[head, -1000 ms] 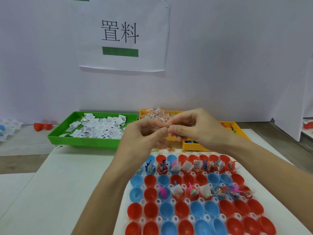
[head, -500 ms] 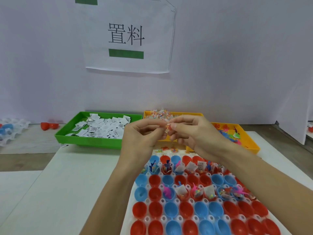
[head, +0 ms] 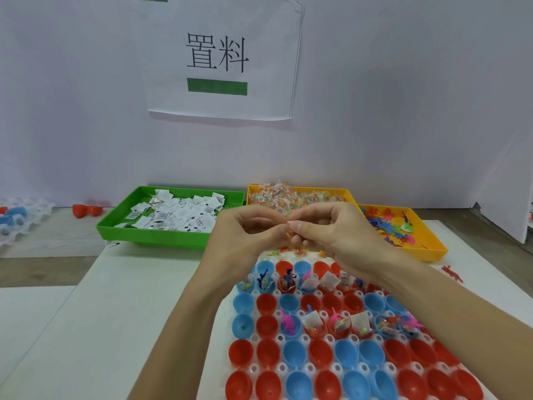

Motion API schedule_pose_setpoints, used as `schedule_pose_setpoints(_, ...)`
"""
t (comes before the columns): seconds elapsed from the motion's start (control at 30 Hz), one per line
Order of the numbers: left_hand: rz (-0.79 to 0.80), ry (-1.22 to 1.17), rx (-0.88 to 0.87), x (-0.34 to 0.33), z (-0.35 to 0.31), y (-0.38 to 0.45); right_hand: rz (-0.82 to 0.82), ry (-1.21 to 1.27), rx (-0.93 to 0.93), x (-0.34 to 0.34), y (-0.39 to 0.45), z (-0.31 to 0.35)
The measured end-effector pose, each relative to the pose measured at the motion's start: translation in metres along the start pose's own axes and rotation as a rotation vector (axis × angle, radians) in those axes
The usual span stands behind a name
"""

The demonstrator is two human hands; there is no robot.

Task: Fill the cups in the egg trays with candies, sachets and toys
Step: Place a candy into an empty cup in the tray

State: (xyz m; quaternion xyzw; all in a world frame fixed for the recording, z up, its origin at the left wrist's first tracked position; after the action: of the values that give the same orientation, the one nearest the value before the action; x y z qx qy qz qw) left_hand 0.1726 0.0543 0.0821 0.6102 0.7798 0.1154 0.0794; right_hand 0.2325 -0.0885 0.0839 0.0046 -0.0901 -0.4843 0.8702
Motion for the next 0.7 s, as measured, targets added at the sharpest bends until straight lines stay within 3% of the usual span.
schedule_pose_setpoints(0.1,0.024,-0.003,0.069,0.002,0.009,0.001,0.015,-0.126,0.024,-0.001,-0.003,0.003)
schedule_pose_setpoints(0.3,0.243,0.076,0.191,0.009,0.020,-0.003,0.154,-0.489,0.083,-0.008,-0.010,0.008)
schedule_pose_setpoints(0.47,-0.046,0.036,0.167,0.047,0.020,0.003,0.434,-0.739,0.083,-0.034,-0.026,0.003)
schedule_pose_setpoints(0.7,-0.081,0.079,0.107,0.048,0.019,0.005,0.623,-1.079,0.172,-0.063,-0.039,0.003)
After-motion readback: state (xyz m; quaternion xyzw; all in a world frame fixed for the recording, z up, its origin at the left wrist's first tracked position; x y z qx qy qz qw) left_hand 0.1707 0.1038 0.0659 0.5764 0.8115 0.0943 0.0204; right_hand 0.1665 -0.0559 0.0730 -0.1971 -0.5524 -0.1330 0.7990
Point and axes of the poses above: each hand's wrist, its own y-axis towards the middle knuckle, its own x-axis out of the back of the hand, z = x × y, the point moved 8 cm from there along y, towards the middle knuckle, and after that the axes turned 2 degrees about -y, right-handed, at the moved point
